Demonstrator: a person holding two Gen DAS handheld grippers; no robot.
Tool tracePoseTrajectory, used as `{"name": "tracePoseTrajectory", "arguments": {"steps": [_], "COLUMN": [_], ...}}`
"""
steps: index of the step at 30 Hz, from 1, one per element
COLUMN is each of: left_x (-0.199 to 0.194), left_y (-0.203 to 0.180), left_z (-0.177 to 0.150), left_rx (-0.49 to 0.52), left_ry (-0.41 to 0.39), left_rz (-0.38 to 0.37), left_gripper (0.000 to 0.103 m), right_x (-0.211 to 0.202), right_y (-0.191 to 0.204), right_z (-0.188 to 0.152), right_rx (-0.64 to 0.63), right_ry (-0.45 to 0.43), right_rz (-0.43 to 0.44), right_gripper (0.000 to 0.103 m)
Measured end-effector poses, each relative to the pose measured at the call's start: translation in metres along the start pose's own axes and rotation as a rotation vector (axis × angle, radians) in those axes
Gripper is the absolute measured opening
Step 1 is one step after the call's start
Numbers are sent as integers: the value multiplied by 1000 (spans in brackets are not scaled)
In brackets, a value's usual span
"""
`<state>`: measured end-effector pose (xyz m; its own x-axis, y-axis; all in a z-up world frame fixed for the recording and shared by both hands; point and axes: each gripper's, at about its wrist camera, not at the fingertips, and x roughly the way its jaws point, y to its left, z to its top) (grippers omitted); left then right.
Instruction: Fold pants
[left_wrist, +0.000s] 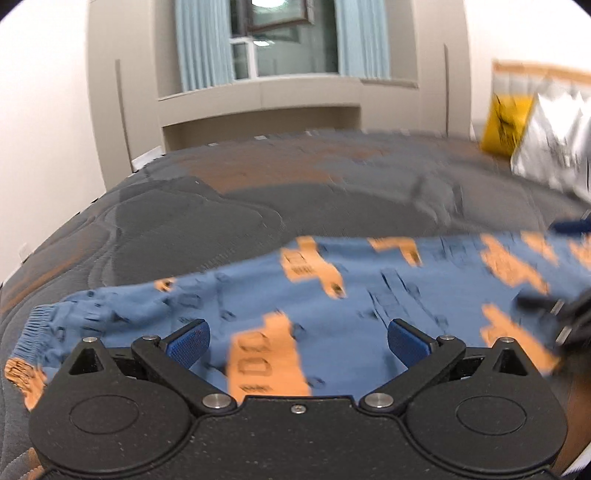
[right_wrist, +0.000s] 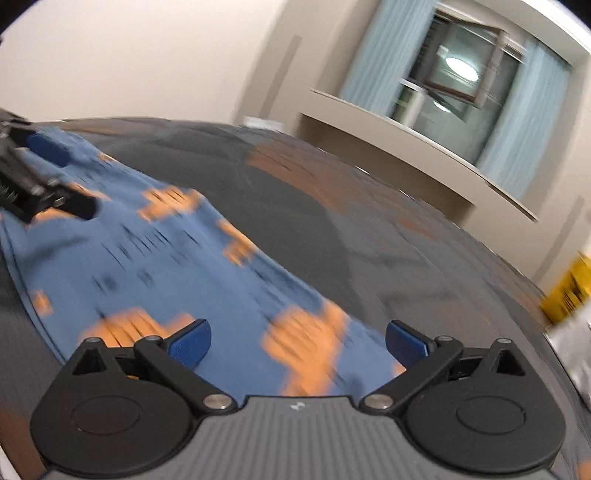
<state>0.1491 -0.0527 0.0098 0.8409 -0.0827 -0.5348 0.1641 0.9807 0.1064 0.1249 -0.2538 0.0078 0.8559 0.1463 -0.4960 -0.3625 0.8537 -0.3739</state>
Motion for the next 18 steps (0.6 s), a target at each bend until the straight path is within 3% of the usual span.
{"name": "tracePoseTrajectory", "arguments": {"steps": [2, 6, 10, 14, 18], "left_x": [1, -4, -8, -8, 6], "left_y": [-7, 2, 2, -27, -72], "left_z": [-7, -12, -3, 14, 33], "left_rx": [32, -17, -40, -24, 28], "left_ry": [19, 37, 42, -2, -18], "left_rz": [34, 61, 100, 43, -65], "left_gripper": [102, 102, 102, 102, 102], "right_x": [-8, -26, -44, -75, -92], "right_y": [-22, -66, -98, -124, -136], "right_z": [-20, -55, -81, -101, -124], "right_rx": [41, 142, 172, 348, 533], "right_ry": [16, 17, 27, -63, -91], "right_rz": [-69, -169, -361, -306, -257], "right_gripper": [103, 103, 103, 103, 103]}}
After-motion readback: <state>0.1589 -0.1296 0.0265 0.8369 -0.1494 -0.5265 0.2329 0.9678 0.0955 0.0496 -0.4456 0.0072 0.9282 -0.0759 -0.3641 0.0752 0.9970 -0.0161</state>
